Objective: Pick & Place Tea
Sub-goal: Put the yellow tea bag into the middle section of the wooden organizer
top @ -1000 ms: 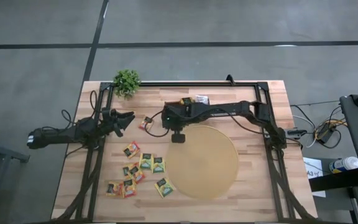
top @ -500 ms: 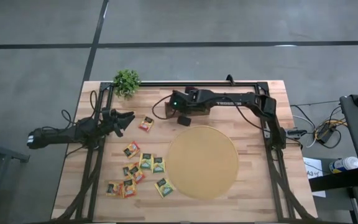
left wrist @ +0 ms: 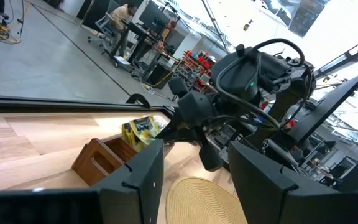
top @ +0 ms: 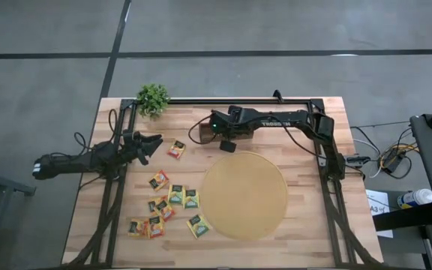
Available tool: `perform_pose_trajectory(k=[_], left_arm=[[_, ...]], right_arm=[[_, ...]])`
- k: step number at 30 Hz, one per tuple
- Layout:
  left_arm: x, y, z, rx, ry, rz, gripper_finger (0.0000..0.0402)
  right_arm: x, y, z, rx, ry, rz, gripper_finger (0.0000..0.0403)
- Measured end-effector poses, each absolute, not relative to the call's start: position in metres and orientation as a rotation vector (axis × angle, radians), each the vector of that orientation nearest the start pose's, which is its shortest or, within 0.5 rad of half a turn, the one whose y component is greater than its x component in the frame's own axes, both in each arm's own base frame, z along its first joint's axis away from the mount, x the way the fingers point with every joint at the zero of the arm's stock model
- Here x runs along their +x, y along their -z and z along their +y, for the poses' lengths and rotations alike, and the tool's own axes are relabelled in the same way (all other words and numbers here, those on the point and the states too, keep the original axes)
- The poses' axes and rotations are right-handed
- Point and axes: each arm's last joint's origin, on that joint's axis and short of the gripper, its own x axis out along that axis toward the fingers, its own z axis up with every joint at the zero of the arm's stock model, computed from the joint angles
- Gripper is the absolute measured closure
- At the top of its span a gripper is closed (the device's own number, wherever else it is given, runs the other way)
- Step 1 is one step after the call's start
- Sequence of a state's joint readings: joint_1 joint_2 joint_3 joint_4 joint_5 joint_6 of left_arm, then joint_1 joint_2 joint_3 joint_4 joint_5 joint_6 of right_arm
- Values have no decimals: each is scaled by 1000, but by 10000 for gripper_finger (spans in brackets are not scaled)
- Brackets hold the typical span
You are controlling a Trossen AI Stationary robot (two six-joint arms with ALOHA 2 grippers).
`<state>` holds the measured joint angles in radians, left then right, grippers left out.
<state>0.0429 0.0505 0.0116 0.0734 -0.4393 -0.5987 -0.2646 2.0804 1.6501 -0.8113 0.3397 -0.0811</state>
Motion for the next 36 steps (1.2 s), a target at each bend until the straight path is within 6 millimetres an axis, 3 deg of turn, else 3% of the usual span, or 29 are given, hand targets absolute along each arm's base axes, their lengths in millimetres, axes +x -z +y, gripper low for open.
perform_pose_trajectory(k=[22,36], left_arm=[[97,-171,17,-594,-458,-178,228],[97,-171,16,-594,-458,-178,228]], right_arm=[[406,-184,-138,-93,465,1246,385],[405,-184,-138,-76,410,1261,235]])
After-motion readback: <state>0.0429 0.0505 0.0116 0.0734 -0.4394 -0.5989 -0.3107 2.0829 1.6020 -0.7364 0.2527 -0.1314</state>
